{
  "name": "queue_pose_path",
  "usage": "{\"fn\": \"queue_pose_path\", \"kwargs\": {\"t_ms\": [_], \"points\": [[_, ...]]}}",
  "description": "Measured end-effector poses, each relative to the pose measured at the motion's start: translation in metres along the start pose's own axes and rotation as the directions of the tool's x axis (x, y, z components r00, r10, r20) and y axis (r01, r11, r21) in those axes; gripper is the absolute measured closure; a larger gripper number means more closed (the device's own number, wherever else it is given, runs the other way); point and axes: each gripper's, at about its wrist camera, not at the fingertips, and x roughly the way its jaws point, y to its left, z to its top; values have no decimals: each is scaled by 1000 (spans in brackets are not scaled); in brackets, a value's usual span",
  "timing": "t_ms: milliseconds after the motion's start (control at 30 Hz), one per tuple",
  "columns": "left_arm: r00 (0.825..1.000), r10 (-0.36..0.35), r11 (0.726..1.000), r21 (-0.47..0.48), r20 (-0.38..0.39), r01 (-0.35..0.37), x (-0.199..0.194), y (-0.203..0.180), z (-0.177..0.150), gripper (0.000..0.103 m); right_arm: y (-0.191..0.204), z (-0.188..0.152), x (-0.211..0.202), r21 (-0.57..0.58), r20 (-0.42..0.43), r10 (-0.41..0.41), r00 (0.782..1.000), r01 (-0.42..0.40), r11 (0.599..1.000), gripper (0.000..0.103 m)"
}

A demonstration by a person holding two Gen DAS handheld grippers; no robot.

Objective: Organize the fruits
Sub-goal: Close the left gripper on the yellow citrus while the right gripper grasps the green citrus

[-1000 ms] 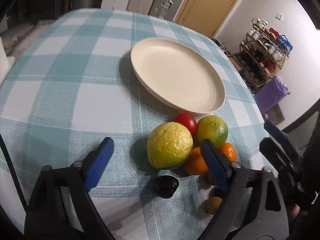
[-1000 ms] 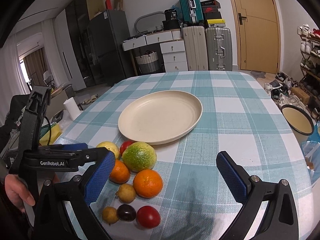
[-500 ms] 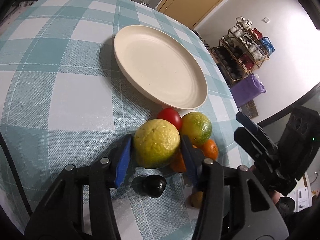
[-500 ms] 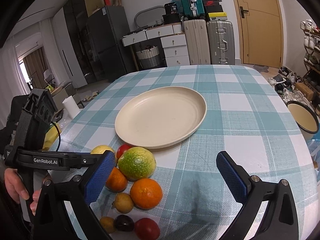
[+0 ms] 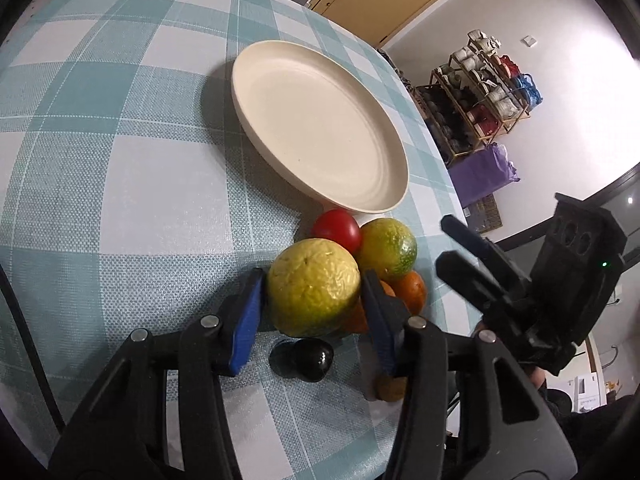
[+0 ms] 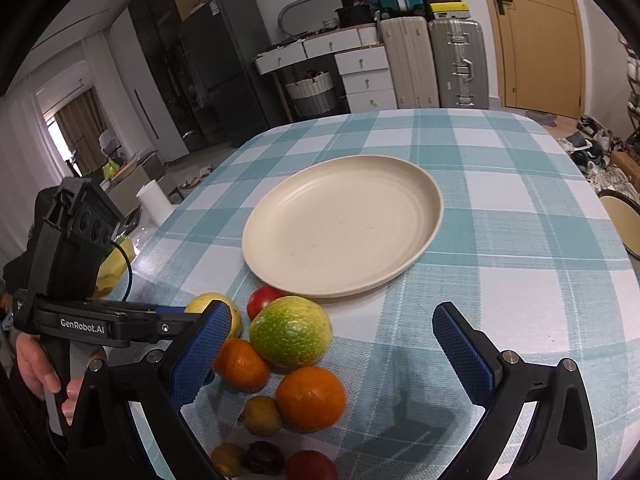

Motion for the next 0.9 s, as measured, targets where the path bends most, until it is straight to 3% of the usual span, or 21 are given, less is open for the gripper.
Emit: {"fn": "queue_pose_path", "kwargs": {"t_ms": [367,633,700,767,900], "points": [[1000,0,1000,-30,18,0,-16,15,0,58,3,-5,25,26,-124,62,990,-60,998,0],[1000,21,999,-38,21,-20,-20,17,4,58,1,-5,33,82,-154,115,981,-103,991,4],[999,29,999,-34,28,-28,-22,15,5,58,-1,-6,35,97,-163,121,979,-106,990,7],[999,36,999,-36,30,-35,-23,15,5,58,-4,-7,38,113,-181,134,974,-115,987,21],[998,51,998,-31,24,-50,-23,12,6,58,-7,-9,42,140,-208,169,963,-142,980,32]]}}
